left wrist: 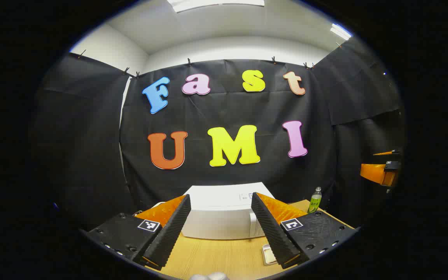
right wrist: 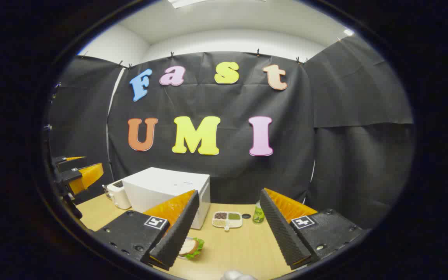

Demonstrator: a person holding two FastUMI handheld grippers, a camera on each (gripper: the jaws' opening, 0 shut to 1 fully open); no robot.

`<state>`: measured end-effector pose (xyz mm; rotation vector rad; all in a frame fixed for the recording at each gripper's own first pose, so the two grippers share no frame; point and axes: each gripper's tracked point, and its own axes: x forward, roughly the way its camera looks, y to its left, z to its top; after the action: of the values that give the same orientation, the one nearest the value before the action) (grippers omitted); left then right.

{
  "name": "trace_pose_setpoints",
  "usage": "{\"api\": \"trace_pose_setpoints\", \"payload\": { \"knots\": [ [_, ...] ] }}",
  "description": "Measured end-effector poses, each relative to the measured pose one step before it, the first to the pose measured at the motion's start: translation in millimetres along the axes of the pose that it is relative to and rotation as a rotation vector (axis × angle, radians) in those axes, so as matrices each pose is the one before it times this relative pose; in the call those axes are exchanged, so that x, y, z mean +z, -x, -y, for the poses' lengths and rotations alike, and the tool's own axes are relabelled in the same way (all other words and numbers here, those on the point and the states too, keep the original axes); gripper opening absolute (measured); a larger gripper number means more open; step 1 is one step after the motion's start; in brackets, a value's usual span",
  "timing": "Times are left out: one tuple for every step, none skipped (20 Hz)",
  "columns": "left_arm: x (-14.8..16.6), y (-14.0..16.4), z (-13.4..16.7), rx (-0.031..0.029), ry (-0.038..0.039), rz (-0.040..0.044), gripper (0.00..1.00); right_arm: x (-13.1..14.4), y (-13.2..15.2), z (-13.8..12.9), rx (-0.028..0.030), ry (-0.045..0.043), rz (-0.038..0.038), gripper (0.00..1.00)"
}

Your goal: Open the microwave oven with the left hand, put the food in, and close the microwave oven.

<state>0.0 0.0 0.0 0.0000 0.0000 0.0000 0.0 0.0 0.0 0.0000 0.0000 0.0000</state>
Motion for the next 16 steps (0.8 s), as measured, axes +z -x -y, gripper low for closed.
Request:
{"api": "trace_pose_setpoints", "payload": {
  "knots": [
    [-0.57, -0.14, 0.04, 0.00118, -0.00340, -0.00118, 0.97, -0.86, -1.31, 0.67, -0.00011, -0.00020, -0.00079, 0.92],
    [-0.55, -1.09, 0.61, -0.00126, -0.00083, -0.00050, 0.97, 0.70, -0.79, -0.02, 0.00144, -0.00126, -0.00052, 0.92],
    [-1.52, -1.13, 0.13, 0.00155, -0.00200, -0.00025, 0.97, 0.15, -1.08, -0.33, -0.00037, -0.00308, 0.00056, 0.92],
    [-1.27, -1.82, 0.18, 0.00006, -0.00088, -0.00139, 0.97, 0.66, -0.70, 0.35, 0.00084, -0.00086, -0.00053, 0.92],
    [-0.92, -0.62, 0.46, 0.00177, -0.00075, -0.00288, 0.97, -0.21, -1.26, 0.19, -0.00030, 0.00035, -0.00026, 0.92],
    [-2.26, -2.01, 0.10, 0.00183, -0.00195, -0.00531, 0.97, 0.49, -1.11, -0.12, 0.00066, 0.00074, 0.00011, 0.92],
    [-0.67, -1.75, 0.14, 0.00144, 0.00056, -0.00054, 0.97, 0.46, -0.47, 0.55, -0.00020, 0.00175, 0.00087, 0.92],
    [-1.60, -1.12, -0.02, -0.00029, 0.00285, -0.00233, 0.97, 0.95, -1.25, 0.34, -0.00006, 0.00075, 0.00192, 0.92],
    [0.79, -1.00, 0.76, -0.00233, 0.00338, -0.00048, 0.97, 0.62, -0.98, 0.59, -0.00098, -0.00029, 0.00017, 0.92],
    [-0.72, -2.16, -0.44, 0.00032, -0.00183, 0.00117, 0.97, 0.65, -0.55, 0.41, -0.00028, -0.00090, -0.00013, 0.92],
    [0.00, -1.57, -0.86, 0.00311, -0.00555, 0.00119, 0.97, 0.25, -1.59, 0.49, -0.00008, -0.00239, 0.00001, 0.92],
    [-1.43, -2.42, 0.66, 0.00149, -0.00234, 0.00298, 0.97, 0.34, -0.95, 0.91, -0.00047, -0.00243, -0.00056, 0.92],
    [-2.41, -2.94, 2.23, -0.00398, 0.00041, 0.00061, 0.97, 0.47, -1.63, 0.31, 0.00020, -0.00267, 0.00030, 0.92],
    [-4.17, -4.03, 2.88, -0.00474, 0.00086, -0.00287, 0.97, 0.66, -0.57, -0.19, 0.00182, -0.00230, -0.00090, 0.92],
    [-5.23, -4.88, 2.79, -0.00310, 0.00271, 0.00059, 0.97, 2.19, -1.07, 0.54, -0.00042, -0.00136, 0.00041, 0.92],
    [-3.47, -3.64, 5.53, -0.00932, 0.00308, 0.00422, 0.97, 0.96, -1.09, 0.68, -0.00070, -0.00180, -0.00057, 0.92]
  ]
}}
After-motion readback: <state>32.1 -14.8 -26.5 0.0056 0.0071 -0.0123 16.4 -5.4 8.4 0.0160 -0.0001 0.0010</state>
